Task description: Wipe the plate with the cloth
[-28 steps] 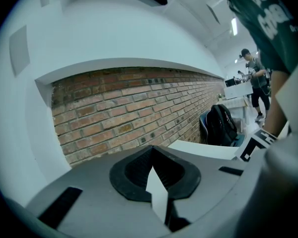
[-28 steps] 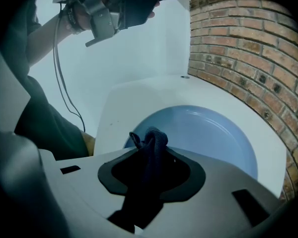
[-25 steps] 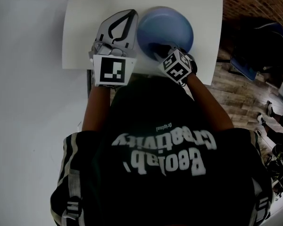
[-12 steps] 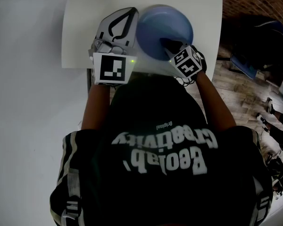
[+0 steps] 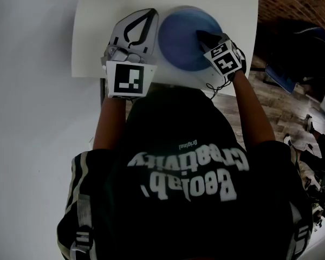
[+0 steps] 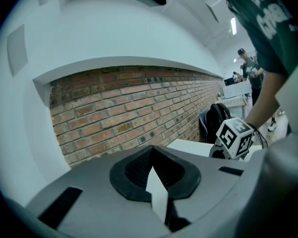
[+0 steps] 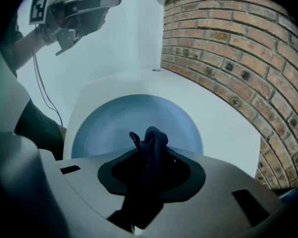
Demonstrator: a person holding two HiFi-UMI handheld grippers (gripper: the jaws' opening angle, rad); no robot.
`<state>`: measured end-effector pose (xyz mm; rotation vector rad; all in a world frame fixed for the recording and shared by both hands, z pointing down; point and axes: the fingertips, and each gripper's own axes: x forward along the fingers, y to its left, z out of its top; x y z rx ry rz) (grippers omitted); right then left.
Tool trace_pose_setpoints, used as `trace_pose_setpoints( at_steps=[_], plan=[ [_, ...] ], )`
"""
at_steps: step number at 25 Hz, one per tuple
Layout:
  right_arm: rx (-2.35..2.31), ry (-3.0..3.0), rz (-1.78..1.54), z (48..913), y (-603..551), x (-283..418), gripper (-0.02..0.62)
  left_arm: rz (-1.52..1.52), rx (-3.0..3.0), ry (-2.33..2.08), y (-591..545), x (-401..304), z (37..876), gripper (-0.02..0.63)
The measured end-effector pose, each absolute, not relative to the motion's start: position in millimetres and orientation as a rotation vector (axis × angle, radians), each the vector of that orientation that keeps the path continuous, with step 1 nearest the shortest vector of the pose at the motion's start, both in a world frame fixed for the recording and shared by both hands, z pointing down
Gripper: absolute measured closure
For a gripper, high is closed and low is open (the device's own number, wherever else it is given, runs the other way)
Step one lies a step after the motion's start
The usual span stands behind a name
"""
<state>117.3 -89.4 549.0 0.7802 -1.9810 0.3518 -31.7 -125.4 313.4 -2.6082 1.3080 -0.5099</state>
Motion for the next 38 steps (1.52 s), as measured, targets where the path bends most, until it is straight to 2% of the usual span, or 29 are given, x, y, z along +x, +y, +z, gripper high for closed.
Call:
trace_pose_setpoints(
  at_steps=[20,38],
  plan=[
    [0.824,-1.984,0.327,554,-162,79,0.491,-0.547,-2.604,1.341,-133,-54,322,0.603],
    [0.682,-2.100,0.361,554,-140,12,0.491,-0.554,-2.610,1.357,-131,-57,328,0.603]
  ],
)
